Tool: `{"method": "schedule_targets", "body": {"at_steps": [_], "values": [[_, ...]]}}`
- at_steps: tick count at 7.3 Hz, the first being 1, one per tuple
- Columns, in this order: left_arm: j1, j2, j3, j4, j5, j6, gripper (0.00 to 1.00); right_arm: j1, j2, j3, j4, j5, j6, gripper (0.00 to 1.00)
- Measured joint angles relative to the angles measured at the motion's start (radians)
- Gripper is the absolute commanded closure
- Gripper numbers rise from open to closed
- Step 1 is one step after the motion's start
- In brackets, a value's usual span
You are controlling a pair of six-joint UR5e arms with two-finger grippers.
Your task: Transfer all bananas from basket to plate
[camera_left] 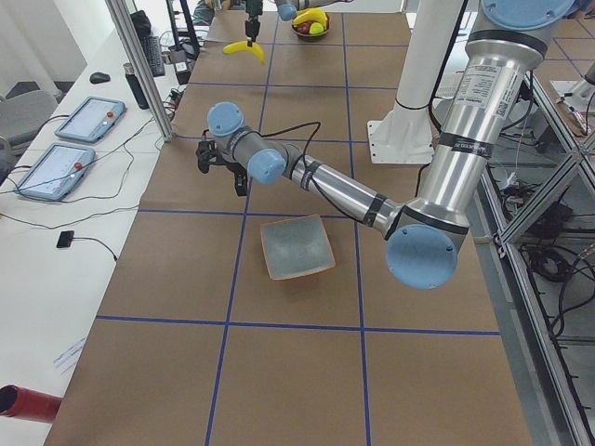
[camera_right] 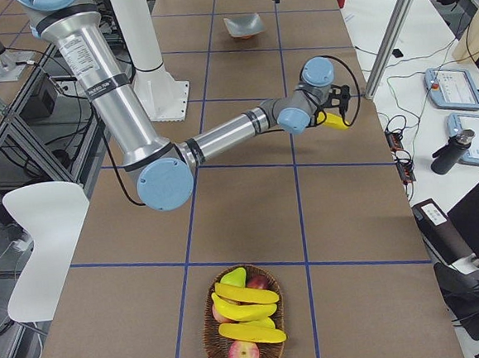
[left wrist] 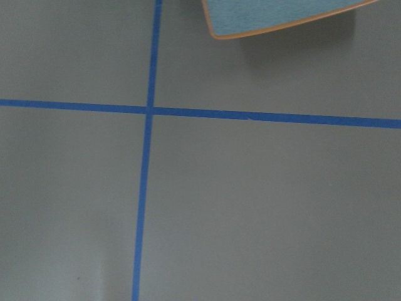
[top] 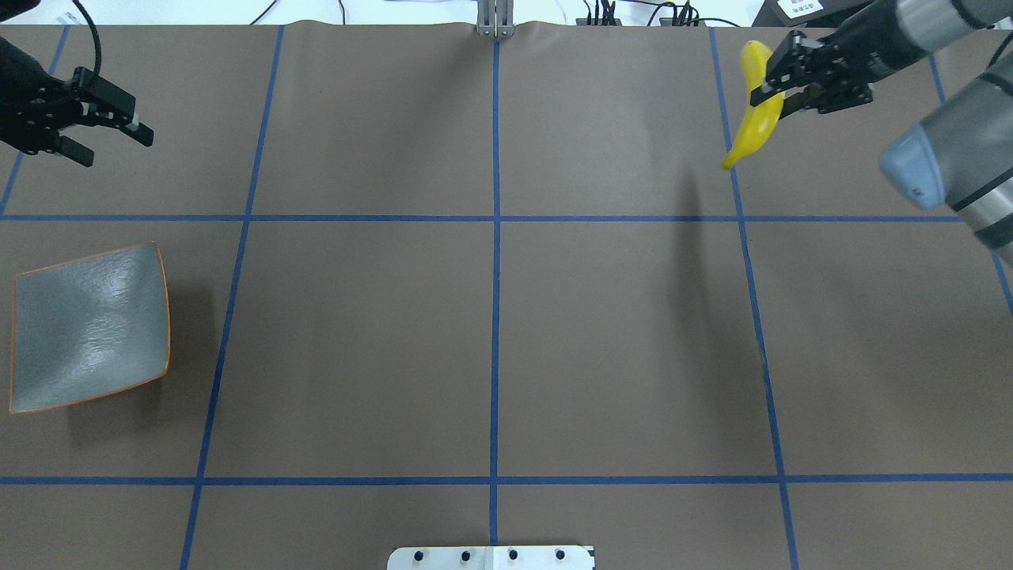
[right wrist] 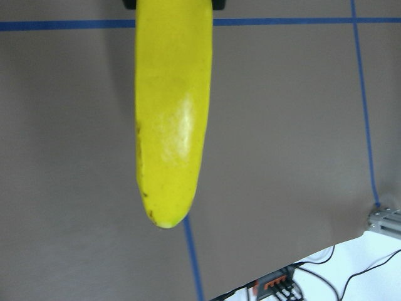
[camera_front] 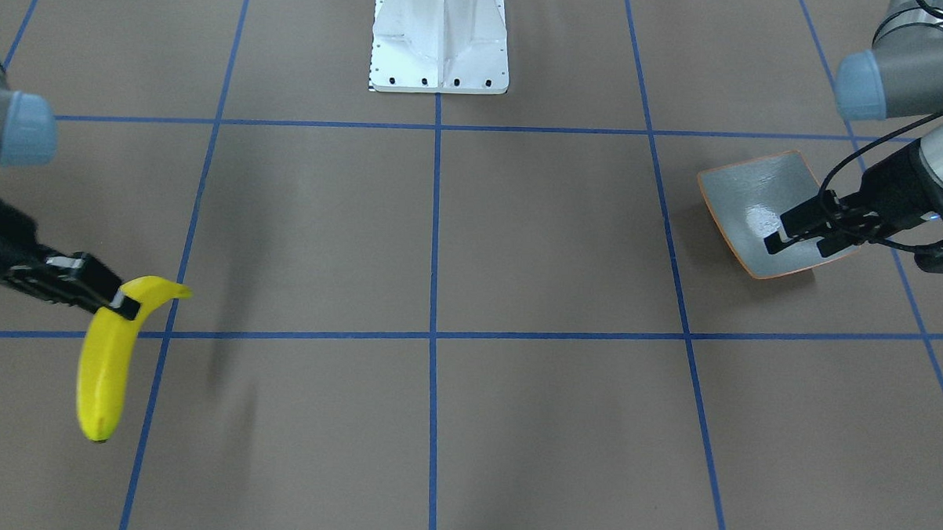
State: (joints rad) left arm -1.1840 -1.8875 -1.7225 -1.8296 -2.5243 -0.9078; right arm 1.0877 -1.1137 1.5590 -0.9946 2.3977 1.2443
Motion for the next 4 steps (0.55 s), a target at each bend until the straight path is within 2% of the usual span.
{"method": "schedule_targets", "body": {"at_steps": [2, 4], "values": [[0.045, -0.039, 0.033, -0.166, -0.006, -0.184, 0.00, -0.177, 0.058, 0.051, 0.091, -0.152, 0.203, 1.00], [0.105, -0.091, 0.086, -0.337, 0.000, -0.330, 0.00, -0.337, 0.104, 0.066, 0.207, -0.340, 0.371, 1.00]]}}
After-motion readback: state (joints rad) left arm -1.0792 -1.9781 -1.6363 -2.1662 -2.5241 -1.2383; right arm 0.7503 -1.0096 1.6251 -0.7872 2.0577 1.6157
